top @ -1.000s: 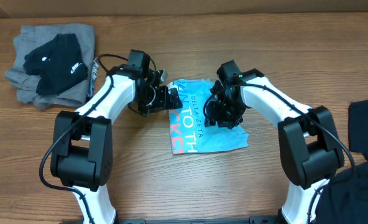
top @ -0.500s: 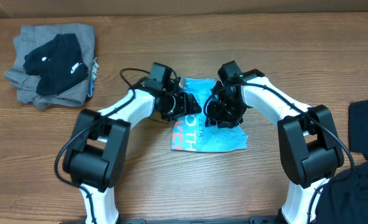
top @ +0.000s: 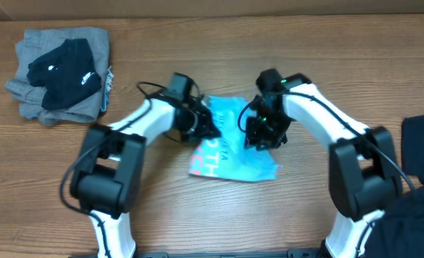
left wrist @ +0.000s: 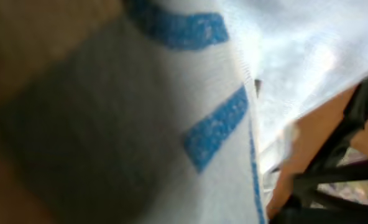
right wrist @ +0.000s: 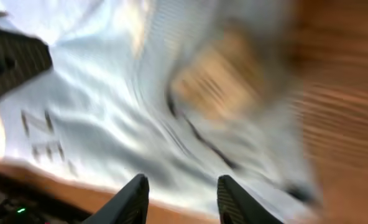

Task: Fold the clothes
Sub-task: 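Carry the bundle with the left gripper onto the grey stack at back left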

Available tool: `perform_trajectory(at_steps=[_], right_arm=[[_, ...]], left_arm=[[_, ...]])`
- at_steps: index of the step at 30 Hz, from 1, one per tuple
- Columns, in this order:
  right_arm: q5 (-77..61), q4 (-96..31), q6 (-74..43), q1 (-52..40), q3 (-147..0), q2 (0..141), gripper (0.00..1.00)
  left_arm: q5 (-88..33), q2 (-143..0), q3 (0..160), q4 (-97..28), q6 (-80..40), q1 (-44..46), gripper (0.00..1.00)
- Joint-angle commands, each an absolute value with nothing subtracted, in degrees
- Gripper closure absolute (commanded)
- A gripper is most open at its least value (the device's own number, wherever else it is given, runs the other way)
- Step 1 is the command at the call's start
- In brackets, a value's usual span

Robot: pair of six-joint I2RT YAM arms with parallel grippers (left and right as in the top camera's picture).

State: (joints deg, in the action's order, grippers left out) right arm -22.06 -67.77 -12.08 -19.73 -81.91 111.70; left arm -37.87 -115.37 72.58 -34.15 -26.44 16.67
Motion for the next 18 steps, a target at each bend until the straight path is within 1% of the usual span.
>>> perform_trajectory(at_steps=[1,5,8,12,15,18], right_arm=[[-22.11,-68.69,-12.19,-18.20,-86.91,103.74,0.58],[-22.13,-68.47,-12.21,-17.56,-88.09,100.82,0.56],[-22.17,-68.29,-12.23,-17.56,-88.09,100.33,0.56],[-22.20,-68.51,-12.25,-17.63,-88.09,100.36,0.56],[-22.20,-69.52,-12.27,-17.65,-88.09,100.36,0.57],[-22.17,-70.89,-12.27,-17.65,-88.09,100.36,0.57]], left_arm=[[-35.83,-107.83,81.54,-37.60,-20.18,9.26,0.96],[-35.86,-105.49,91.61,-41.91,-16.69,1.48,0.96],[-35.75,-105.54,98.06,-42.11,-15.07,-4.60,0.96],[-32.40,-105.60,100.42,-37.87,-13.89,-12.97,0.96],[-26.06,-106.91,100.40,-36.82,-12.69,-19.49,0.96],[-22.35,-108.92,100.40,-37.85,-10.41,-23.79,0.89]])
